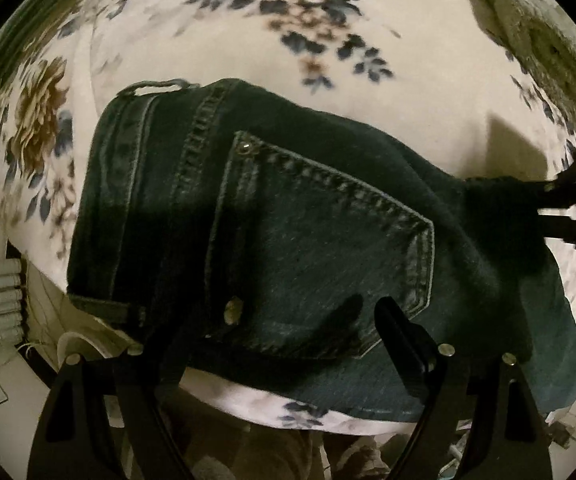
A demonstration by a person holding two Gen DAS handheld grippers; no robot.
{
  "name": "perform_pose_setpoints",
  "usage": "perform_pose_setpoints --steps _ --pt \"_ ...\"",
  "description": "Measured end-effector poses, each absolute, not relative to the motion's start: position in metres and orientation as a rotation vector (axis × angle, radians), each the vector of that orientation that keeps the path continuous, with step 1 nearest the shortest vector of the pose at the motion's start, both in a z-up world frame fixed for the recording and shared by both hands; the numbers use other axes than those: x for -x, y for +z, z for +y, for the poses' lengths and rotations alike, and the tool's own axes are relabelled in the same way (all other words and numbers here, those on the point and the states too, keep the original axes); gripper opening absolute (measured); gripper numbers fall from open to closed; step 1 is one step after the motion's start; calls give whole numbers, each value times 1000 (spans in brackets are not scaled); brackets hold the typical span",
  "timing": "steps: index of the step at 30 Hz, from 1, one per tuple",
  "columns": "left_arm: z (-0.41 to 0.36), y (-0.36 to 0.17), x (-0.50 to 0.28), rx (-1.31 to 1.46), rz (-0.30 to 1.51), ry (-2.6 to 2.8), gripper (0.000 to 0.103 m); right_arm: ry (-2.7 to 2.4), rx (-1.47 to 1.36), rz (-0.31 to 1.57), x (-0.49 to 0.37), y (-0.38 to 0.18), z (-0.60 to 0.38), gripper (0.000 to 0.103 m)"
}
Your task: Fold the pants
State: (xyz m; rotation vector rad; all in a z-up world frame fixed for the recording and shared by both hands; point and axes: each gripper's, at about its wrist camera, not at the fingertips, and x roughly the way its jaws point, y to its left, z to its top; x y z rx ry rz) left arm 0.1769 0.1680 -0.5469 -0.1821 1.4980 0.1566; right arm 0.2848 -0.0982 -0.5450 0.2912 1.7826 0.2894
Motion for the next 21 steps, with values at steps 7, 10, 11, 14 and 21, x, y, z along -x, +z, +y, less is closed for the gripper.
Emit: perform_pose_setpoints --steps 7,10,11,14,21 --pt "165 -545 -178 182 1483 163 86 184 -405 1671 -296 -526 -115 4" --pt "170 -546 -185 219 1495 177 86 194 -417 1657 -289 -524 -120 15" --pt "183 -541 -184 236 1492 182 86 192 -414 1656 -281 -519 -121 36" --pt "216 -530 -171 283 1477 202 86 160 -504 1575 -253 -494 -120 53" --pt "296 -520 -148 450 1443 321 85 -115 -804 1596 -119 -503 -149 53"
